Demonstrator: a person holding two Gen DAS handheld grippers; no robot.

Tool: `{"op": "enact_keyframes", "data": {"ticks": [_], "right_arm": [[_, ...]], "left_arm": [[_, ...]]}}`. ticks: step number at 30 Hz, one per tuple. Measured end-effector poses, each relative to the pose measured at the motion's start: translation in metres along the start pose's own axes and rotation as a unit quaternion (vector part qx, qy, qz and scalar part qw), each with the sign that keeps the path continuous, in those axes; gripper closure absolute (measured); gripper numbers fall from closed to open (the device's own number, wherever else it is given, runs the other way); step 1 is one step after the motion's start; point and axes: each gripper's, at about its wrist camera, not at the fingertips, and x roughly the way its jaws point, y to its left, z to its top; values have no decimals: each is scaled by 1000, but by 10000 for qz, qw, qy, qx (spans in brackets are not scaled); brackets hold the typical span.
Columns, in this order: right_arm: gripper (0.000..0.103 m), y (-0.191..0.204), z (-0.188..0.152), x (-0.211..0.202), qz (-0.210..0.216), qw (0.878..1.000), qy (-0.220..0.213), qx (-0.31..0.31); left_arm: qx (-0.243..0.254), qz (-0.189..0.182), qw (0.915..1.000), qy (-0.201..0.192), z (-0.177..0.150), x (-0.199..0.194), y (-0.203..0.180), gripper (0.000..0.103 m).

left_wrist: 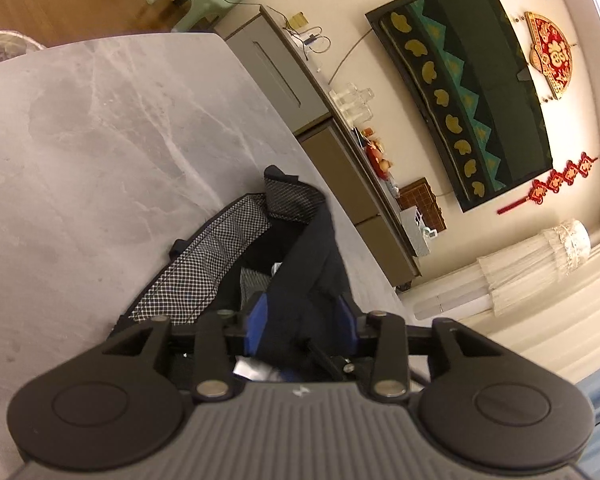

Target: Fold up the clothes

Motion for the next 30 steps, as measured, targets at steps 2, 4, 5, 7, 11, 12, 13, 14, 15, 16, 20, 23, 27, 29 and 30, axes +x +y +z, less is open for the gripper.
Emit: {"op": "enact_keyframes", "data": {"ticks": [2, 4, 5, 7, 11, 12, 13, 14, 15, 16, 20, 23, 27, 29, 30], "right_arm": [[93, -25, -1, -7, 163, 9970, -149, 745], [98, -49, -5, -14, 329, 9881, -327, 1466], [99, -59, -8, -17, 422, 9823, -408, 1778], [102, -79, -14, -23, 606, 9673, -571, 2394], [103, -88, -22, -30, 1046, 9475, -791, 2917], [103, -89, -24, -32, 1157, 9424, -842, 3024], [103, -90, -27, -33, 1269, 9370, -893, 3130], [103, -91, -29, -35, 1380, 9313, -944, 3235], [103, -92, -35, -38, 1408, 9278, -968, 3316], [94, -92, -44, -43, 1369, 9261, -968, 3379], [49, -92, -107, -98, 981, 8910, -1288, 4241], [42, -74, -162, -121, 982, 8665, -1108, 4768], [42, -40, -191, -118, 981, 8761, -484, 4696], [42, -30, -197, -121, 948, 8817, -439, 4601], [42, -27, -198, -122, 936, 8843, -448, 4552]], "left_arm": [[73, 15, 9999, 68, -1, 5, -1, 57], [161, 18, 9997, 176, -5, 13, -5, 50], [211, -15, 9996, 206, -7, 17, -8, 45], [186, -263, 9993, 203, -11, 25, -13, 36], [89, -538, 9983, 226, -19, 45, -16, 30], [101, -522, 9983, 226, -21, 51, -16, 67], [116, -502, 9984, 224, -23, 55, -16, 98], [189, -415, 9988, 196, -22, 53, -18, 103], [261, -338, 9990, 159, -21, 50, -19, 103], [316, -438, 9985, -21, -16, 36, -23, 103], [247, -1084, 9894, -931, -1, -63, -23, 103], [-177, -446, 9921, -1157, -5, -87, 3, 103], [-443, 169, 9960, -758, -11, -67, 13, 77], [-323, 241, 9970, -658, -18, -60, 3, 62], [-263, 279, 9974, -612, -21, -56, -2, 53]]}}
